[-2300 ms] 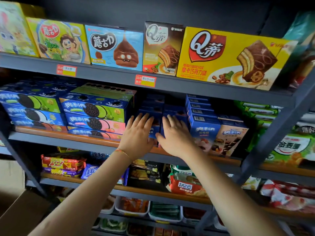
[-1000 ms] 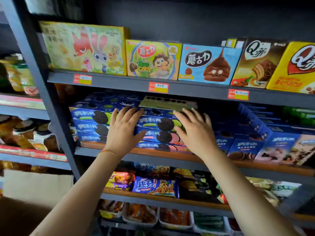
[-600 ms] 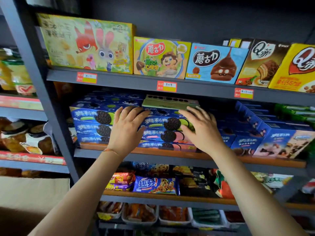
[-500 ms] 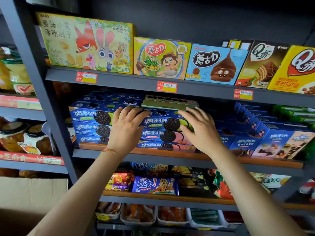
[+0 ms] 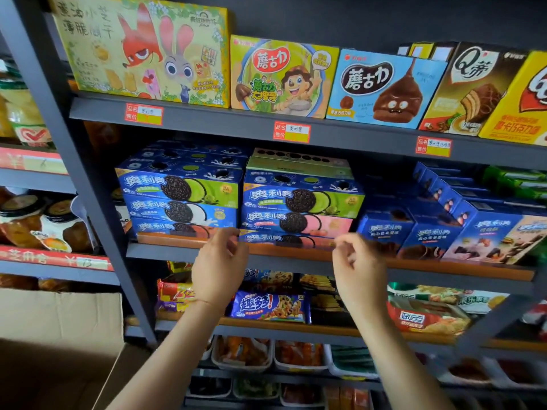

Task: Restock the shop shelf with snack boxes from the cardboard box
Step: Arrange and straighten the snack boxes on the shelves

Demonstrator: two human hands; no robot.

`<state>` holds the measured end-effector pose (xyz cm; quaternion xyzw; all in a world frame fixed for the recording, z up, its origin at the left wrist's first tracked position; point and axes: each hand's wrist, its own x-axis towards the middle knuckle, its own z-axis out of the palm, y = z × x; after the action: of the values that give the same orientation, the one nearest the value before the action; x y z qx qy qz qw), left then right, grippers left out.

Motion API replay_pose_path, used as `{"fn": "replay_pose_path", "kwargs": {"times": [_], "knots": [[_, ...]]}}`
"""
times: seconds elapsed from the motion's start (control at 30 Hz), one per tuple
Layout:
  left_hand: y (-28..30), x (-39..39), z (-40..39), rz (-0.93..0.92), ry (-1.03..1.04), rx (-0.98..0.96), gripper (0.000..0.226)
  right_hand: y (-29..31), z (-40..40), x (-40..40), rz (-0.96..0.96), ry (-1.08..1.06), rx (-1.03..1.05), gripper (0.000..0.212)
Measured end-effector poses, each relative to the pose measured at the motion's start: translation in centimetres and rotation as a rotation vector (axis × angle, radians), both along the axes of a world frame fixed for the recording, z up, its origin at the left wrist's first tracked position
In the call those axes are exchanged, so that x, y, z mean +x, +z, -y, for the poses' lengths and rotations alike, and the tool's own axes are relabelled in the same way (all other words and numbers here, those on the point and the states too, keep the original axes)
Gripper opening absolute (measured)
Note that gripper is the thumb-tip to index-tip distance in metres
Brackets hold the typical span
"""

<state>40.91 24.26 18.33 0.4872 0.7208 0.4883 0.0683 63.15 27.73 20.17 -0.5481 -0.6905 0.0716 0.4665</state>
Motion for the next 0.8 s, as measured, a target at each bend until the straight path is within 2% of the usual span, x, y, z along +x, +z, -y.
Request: {"fn": "replay_pose_path", "kwargs": {"times": [0.1,0.27,0.4,0.57,0.67,0.8], "knots": [[-0.8,0.6,0.0,0.203,-0.065,-0.047,0.036,-2.0,0.4,-0.2,-0.153,-0.004,-0.321,0.036],[-1.0,1.9,-0.2,0.343,-0.079,-0.077,0.044,-1.8,0.6,-0.9,-0.309,0.066,-0.497,0.059],[-1.5,2.7,-0.5,0.428,-0.111,-0.077,0.056,-1.5,0.4,-1.4,-0.38,0.059,-0.547,0.065],[-1.3,3.6,-0.9,0.721,-0.133,-0.003,0.06,-1.5,0.5,-1.9,-0.485,0.111,-0.579,0.071],[-1.2,3.6,-0.9,0.802,-0.133,0.016,0.056,-1.6,0.4,-1.9,-0.567,0.138,-0.579,0.071],[-0.9,3.5,-0.7,0.81,-0.164,0.002,0.045,-1.4,0.3,-1.5,-0.634,0.132,-0.572,0.071]]}}
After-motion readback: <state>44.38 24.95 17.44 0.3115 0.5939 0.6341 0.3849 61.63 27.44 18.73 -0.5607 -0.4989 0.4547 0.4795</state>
